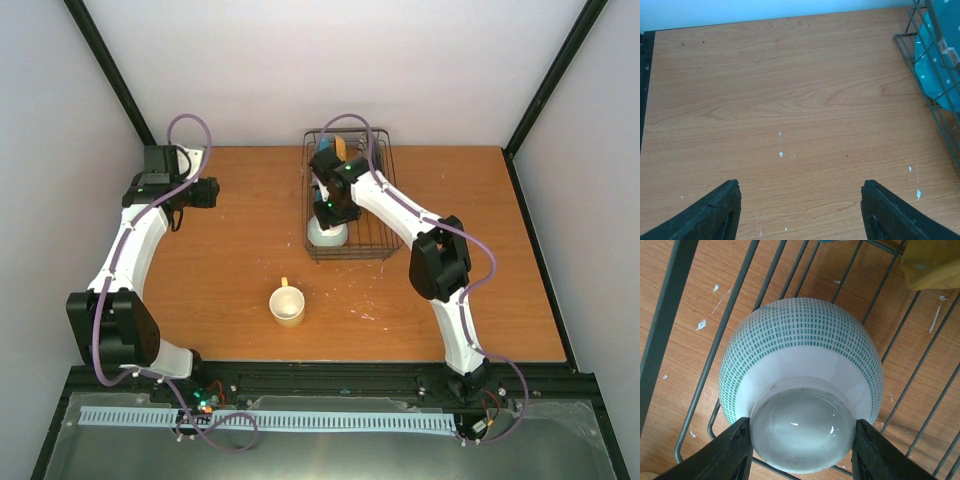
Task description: Load the mixed dishes into the dish rack
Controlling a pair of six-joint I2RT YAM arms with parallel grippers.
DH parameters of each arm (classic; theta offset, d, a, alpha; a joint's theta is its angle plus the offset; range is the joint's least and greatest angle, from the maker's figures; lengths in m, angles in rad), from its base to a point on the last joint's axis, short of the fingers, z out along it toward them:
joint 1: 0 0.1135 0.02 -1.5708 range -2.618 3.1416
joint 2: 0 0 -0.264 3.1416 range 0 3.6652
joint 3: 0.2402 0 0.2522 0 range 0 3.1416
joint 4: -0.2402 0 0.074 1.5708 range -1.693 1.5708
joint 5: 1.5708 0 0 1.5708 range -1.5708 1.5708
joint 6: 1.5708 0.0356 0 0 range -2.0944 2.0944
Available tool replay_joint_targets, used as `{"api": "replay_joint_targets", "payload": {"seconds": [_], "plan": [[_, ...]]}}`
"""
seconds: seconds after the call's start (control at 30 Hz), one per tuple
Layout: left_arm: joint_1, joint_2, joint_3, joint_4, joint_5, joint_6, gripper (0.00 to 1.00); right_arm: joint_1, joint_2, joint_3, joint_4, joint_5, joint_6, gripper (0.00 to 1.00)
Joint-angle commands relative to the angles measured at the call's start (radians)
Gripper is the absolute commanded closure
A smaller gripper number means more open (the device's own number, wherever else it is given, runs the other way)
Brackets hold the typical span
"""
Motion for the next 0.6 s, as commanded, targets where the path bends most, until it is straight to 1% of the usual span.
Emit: {"api": "replay_joint_targets", "payload": {"seconds": [0.0, 0.2, 0.33, 0.57], "plan": [[-0.005, -0.033, -0.007, 0.005, -0.015, 0.029, 0.33, 0.035, 0.056, 0.038, -0.070, 0.046, -0.015, 0.97], [-0.005, -0.032, -0.018, 0.010, -0.016, 0.030, 0.33, 0.033, 0.014, -0.016, -0.070, 0.100, 0.001, 0.97], [-0.004, -0.027, -0.020, 0.020, -0.010, 0.031, 0.33, 0.015, -0.069, -0.088, -0.003, 0.083, 0.016, 0.97], [-0.005, -0.008, -0.001, 0.025, 0.003, 0.029, 0.34, 0.003, -0.071, -0.085, -0.003, 0.056, 0.025, 0.97]]}}
